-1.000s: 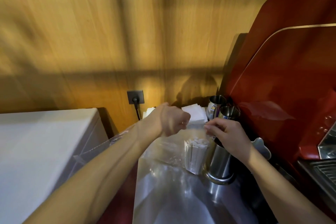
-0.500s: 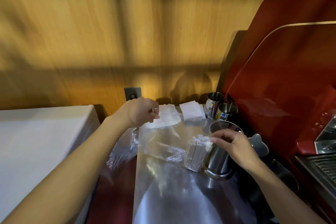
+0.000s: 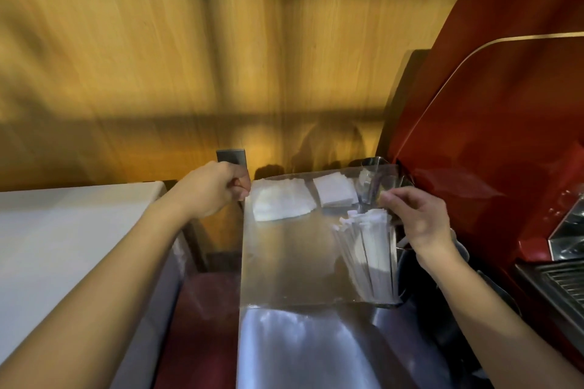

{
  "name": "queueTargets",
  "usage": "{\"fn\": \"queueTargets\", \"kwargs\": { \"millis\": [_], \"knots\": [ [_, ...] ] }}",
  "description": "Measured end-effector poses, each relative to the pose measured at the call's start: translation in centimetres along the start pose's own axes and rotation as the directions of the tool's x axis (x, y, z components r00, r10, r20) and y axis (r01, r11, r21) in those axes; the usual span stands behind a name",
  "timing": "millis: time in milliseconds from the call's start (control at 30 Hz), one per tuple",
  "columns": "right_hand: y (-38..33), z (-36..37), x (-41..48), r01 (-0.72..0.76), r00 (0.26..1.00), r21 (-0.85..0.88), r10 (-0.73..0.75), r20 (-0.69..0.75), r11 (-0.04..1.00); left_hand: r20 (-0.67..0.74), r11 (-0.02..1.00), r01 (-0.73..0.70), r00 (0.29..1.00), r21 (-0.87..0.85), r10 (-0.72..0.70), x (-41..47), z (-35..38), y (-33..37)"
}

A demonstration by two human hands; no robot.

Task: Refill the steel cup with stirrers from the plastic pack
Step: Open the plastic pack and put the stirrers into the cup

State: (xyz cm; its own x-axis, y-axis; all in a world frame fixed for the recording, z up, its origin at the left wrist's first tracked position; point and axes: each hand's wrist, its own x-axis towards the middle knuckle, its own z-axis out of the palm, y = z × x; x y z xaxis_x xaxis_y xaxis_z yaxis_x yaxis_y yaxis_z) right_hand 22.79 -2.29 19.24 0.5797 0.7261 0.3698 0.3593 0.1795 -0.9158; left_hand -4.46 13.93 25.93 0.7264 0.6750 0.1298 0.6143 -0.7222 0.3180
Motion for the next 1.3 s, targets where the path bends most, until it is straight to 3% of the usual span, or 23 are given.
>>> {"fn": "queueTargets", "kwargs": {
  "millis": [100,133,233,333,433,633,967,1300],
  "knots": [
    [0.4,1.3,0.0,-0.007,0.983,-0.225,0.048,0.175,0.974,-0.006,0.999,0.012,1.0,0.035,-0.012,-0.3,1.3,-0.3],
    [0.5,1.5,0.0,-0.004,0.984,-0.239,0.046,0.171,0.971,-0.014,0.999,0.013,1.0,0.042,-0.012,-0.4,1.7,-0.4],
    [0.6,1.5,0.2,0.0,0.998,-0.14,0.01,0.067,0.99,-0.083,1.0,0.005,0.997,0.011,-0.004,-0.8,2.3,-1.1],
    [0.5,1.5,0.4,0.021,0.993,-0.167,-0.001,0.115,0.986,-0.139,1.0,0.016,0.99,-0.009,-0.017,-1.2,2.4,-1.8],
    [0.4,1.0,0.7,0.028,0.998,-0.154,-0.019,0.061,0.988,-0.174,0.998,0.008,0.985,-0.061,-0.019,-1.5,2.4,-2.3],
    [1.0,0.5,0.2,-0.07,0.998,-0.09,0.069,-0.016,0.993,-0.236,0.999,-0.031,0.972,-0.032,0.023,-1.5,2.5,-1.5],
    [2.6,-0.4,-0.9,-0.127,0.992,-0.056,0.126,-0.024,0.99,-0.203,0.993,-0.06,0.976,0.105,0.081,0.1,3.5,0.5],
    [3.1,-0.3,-2.3,-0.064,0.998,-0.039,0.063,-0.03,0.997,-0.104,0.944,-0.318,0.939,0.094,0.327,2.8,6.6,6.5]
  ]
}}
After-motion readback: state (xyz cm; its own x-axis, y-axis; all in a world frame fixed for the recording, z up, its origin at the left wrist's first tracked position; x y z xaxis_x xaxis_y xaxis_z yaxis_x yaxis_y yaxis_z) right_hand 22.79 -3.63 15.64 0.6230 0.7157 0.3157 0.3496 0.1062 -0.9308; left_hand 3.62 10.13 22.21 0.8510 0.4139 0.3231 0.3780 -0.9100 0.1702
